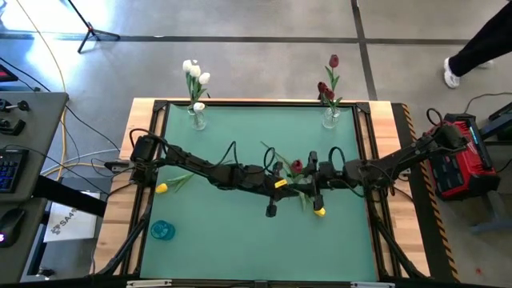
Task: Sort flowers into vase by color
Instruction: Put the red flower into the right transparent vase
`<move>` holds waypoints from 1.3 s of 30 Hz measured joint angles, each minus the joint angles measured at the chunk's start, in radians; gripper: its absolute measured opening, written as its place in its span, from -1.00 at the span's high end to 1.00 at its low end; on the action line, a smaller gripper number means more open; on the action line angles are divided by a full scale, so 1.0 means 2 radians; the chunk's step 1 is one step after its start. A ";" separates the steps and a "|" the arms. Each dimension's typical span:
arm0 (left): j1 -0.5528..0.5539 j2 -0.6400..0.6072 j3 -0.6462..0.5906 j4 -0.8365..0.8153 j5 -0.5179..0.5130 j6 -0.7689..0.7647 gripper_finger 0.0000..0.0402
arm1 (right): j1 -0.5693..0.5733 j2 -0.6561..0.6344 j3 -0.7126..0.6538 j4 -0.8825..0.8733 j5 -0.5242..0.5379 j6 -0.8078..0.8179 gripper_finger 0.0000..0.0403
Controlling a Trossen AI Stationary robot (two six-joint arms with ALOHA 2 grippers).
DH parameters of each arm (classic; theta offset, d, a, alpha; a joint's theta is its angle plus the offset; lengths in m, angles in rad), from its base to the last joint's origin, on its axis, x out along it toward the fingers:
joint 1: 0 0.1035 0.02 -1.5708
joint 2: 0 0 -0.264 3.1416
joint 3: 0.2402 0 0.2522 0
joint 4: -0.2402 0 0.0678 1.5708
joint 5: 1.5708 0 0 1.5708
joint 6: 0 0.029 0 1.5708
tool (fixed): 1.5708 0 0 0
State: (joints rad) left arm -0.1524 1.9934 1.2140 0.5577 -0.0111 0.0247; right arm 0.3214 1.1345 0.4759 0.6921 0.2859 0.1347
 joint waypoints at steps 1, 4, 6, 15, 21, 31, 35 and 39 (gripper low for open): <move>0.000 0.000 0.000 -0.003 -0.004 -0.005 1.00 | 0.000 -0.002 0.000 -0.014 0.000 0.016 0.30; 0.000 0.000 0.000 -0.013 -0.012 -0.012 1.00 | 0.000 -0.013 0.000 -0.064 0.001 0.047 0.27; 0.000 0.000 0.000 -0.017 -0.012 -0.012 1.00 | 0.000 -0.022 0.000 -0.089 0.001 0.055 0.27; 0.000 0.000 0.000 -0.040 -0.013 -0.019 1.00 | 0.000 -0.069 0.000 -0.113 0.001 0.064 0.27; 0.000 0.000 0.000 -0.045 -0.013 -0.025 1.00 | 0.000 -0.080 0.000 -0.140 0.001 0.084 0.36; 0.000 0.000 0.000 -0.045 -0.013 -0.034 1.00 | 0.000 -0.079 0.000 -0.155 0.007 0.092 0.66; 0.002 0.000 0.000 -0.052 -0.017 -0.057 0.97 | 0.000 -0.080 0.000 -0.162 0.038 0.099 0.94; 0.008 -0.014 0.000 -0.112 -0.022 -0.064 0.86 | 0.000 -0.090 0.000 -0.204 0.097 0.102 0.94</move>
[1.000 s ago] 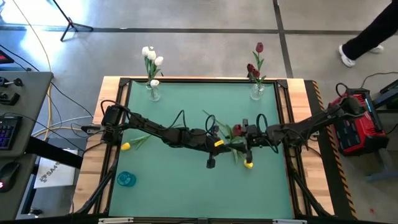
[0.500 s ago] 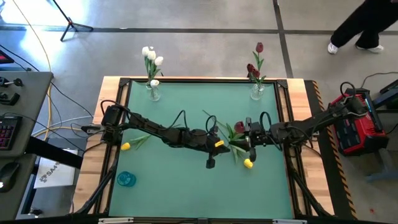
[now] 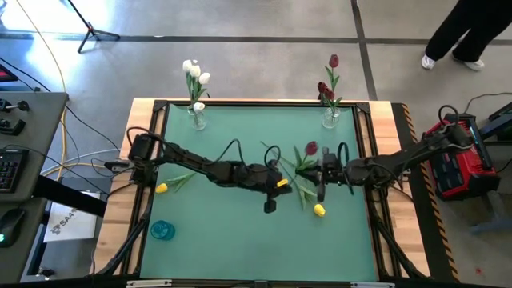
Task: Sort flowers into vase by color
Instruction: Put the red flower into the right transparent vase
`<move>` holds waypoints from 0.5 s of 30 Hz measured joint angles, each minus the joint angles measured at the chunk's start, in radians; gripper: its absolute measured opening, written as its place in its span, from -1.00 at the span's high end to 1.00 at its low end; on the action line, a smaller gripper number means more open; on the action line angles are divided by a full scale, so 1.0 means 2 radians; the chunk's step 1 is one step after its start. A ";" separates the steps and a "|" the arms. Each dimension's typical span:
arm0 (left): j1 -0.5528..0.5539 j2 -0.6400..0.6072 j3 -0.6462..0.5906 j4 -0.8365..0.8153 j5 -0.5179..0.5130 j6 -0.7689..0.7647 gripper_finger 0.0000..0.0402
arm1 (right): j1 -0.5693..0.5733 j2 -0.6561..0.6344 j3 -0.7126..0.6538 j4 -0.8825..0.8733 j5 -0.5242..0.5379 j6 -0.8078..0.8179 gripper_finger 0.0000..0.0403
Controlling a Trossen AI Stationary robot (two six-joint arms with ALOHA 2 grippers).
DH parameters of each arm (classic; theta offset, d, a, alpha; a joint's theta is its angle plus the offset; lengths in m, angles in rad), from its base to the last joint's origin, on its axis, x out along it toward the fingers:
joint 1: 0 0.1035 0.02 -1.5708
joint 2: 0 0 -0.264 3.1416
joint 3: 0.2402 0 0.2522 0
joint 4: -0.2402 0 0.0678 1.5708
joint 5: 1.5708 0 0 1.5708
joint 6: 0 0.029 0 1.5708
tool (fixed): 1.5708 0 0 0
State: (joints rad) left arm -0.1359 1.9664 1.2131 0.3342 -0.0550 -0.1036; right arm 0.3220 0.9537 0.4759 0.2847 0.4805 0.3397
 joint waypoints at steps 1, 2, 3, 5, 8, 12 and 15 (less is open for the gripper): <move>0.001 -0.006 0.000 -0.017 -0.008 0.000 0.83 | 0.000 -0.006 0.000 -0.020 0.020 0.001 0.95; 0.002 -0.015 0.000 -0.043 -0.023 0.000 0.80 | 0.000 -0.013 0.000 -0.045 0.038 0.007 0.97; 0.002 -0.022 0.000 -0.070 -0.044 0.000 0.78 | 0.000 -0.017 0.000 -0.067 0.059 0.014 0.98; 0.002 -0.034 0.000 -0.111 -0.082 0.006 0.73 | 0.000 -0.031 0.000 -0.111 0.096 0.029 0.98; 0.003 -0.047 0.000 -0.152 -0.101 0.017 0.69 | -0.001 -0.061 0.000 -0.164 0.139 0.052 0.98; 0.009 -0.056 -0.001 -0.148 -0.015 0.046 0.68 | -0.001 -0.113 0.000 -0.265 0.213 0.112 0.99; 0.017 -0.063 -0.003 -0.152 -0.002 0.069 0.69 | -0.001 -0.156 0.000 -0.345 0.281 0.164 0.99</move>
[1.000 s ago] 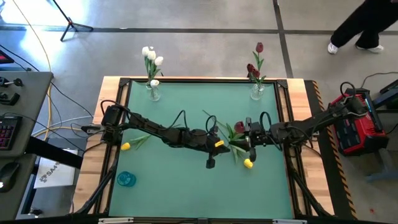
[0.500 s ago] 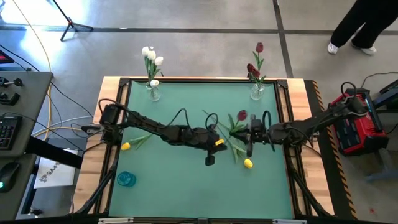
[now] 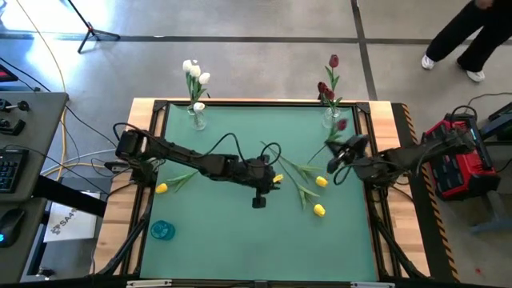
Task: Sort flowers into vase by color
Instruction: Put the red flower into the right transparent vase
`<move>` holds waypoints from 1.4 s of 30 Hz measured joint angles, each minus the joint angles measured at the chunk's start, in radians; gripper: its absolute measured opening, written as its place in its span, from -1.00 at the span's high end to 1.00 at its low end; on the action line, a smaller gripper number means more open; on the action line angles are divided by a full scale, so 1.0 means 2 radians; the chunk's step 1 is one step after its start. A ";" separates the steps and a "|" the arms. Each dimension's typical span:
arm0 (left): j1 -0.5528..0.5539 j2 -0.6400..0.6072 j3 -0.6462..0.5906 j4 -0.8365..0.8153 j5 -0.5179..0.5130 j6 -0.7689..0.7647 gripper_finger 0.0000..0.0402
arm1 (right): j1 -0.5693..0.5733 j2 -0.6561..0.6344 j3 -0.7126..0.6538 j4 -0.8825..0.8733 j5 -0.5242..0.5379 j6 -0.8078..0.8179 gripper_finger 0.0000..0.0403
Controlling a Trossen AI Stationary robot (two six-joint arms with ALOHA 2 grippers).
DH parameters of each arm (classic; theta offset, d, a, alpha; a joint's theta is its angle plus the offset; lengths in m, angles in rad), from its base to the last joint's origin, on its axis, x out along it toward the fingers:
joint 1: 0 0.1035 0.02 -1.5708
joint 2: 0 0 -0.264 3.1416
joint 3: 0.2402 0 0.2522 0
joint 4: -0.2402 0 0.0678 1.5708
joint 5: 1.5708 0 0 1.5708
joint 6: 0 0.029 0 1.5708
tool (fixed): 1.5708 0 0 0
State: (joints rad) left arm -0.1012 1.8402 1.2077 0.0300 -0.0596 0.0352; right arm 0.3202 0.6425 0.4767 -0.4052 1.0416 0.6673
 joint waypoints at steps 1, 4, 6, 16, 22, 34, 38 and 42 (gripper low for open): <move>0.006 -0.001 -0.001 0.000 0.000 0.003 0.69 | 0.000 -0.014 0.000 -0.024 0.017 0.018 0.99; 0.028 -0.005 -0.019 0.009 0.016 0.003 0.69 | -0.001 -0.048 0.000 -0.071 0.077 0.042 1.00; 0.042 -0.005 -0.043 0.067 0.047 -0.011 0.69 | -0.008 -0.068 0.000 -0.087 0.114 0.049 1.00; 0.060 -0.006 -0.163 0.245 0.094 -0.080 0.69 | -0.079 -0.130 0.003 -0.077 0.191 -0.036 1.00; 0.043 -0.005 -0.196 0.274 0.079 -0.089 0.69 | -0.112 -0.136 0.034 -0.061 0.244 -0.088 1.00; 0.057 -0.005 -0.258 0.442 0.149 -0.053 0.69 | -0.211 -0.111 0.039 0.059 0.173 -0.190 1.00; 0.064 -0.005 -0.276 0.450 0.147 -0.072 0.69 | -0.246 -0.074 0.039 0.130 0.166 -0.232 1.00; 0.064 -0.005 -0.292 0.452 0.133 -0.073 0.69 | -0.292 -0.034 0.039 0.164 0.107 -0.232 1.00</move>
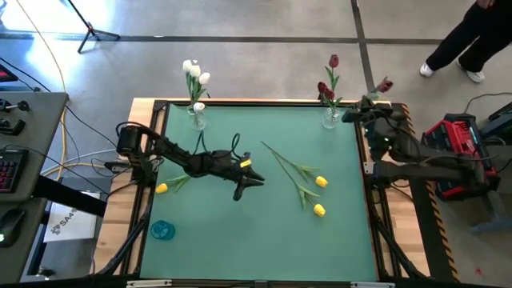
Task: Sort flowers into vase by color
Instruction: Put the red flower into the right transparent vase
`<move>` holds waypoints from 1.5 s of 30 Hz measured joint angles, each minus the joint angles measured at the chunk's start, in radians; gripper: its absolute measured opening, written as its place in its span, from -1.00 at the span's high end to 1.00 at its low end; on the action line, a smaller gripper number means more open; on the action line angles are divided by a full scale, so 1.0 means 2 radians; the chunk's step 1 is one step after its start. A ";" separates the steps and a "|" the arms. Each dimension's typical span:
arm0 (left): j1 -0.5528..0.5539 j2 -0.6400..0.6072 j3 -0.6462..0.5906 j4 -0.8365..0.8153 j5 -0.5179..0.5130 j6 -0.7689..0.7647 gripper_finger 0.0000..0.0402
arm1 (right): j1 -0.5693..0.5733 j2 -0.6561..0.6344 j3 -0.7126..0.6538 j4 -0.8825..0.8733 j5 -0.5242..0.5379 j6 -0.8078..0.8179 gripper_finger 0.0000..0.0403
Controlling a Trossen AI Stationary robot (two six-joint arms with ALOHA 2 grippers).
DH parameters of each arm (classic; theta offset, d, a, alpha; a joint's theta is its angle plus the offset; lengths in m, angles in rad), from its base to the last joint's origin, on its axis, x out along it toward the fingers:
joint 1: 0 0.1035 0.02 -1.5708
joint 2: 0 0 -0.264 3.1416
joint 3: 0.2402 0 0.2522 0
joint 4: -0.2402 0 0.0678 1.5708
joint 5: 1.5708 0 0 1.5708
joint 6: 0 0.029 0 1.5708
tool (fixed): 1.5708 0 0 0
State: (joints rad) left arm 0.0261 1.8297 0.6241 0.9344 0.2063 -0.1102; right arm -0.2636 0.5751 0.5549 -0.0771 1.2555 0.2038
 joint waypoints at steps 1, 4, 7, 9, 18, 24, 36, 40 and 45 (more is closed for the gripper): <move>0.000 0.000 -0.004 -0.001 -0.001 0.003 0.69 | -0.014 0.010 0.000 0.008 -0.016 0.000 1.00; 0.001 0.000 -0.012 -0.001 -0.003 0.015 0.69 | -0.055 0.037 0.000 0.027 -0.068 -0.001 1.00; 0.008 0.000 -0.020 -0.001 -0.003 0.025 0.69 | -0.092 0.056 0.000 0.033 -0.116 0.012 1.00; 0.015 0.000 -0.021 0.000 -0.003 0.030 0.69 | -0.112 0.068 0.000 0.028 -0.134 0.020 1.00; 0.037 0.000 -0.022 -0.001 -0.005 0.016 0.69 | -0.151 0.108 0.000 -0.036 -0.214 0.077 0.99; 0.031 0.000 -0.022 0.003 -0.051 -0.001 0.69 | -0.168 0.127 0.000 -0.065 -0.290 0.080 0.71; 0.005 0.000 -0.021 -0.063 -0.123 -0.042 0.68 | -0.167 0.072 0.000 -0.084 -0.251 0.064 -0.07; 0.002 0.000 -0.021 -0.129 -0.172 -0.088 0.68 | -0.157 0.016 0.000 -0.089 -0.244 0.050 -0.09; 0.001 -0.002 -0.022 -0.165 -0.187 -0.124 0.68 | -0.137 -0.051 0.000 -0.127 -0.278 0.055 -0.09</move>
State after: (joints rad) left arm 0.0285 1.8267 0.5807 0.6037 -0.1674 -0.3580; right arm -0.5385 0.4732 0.5549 -0.3304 0.6998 0.3138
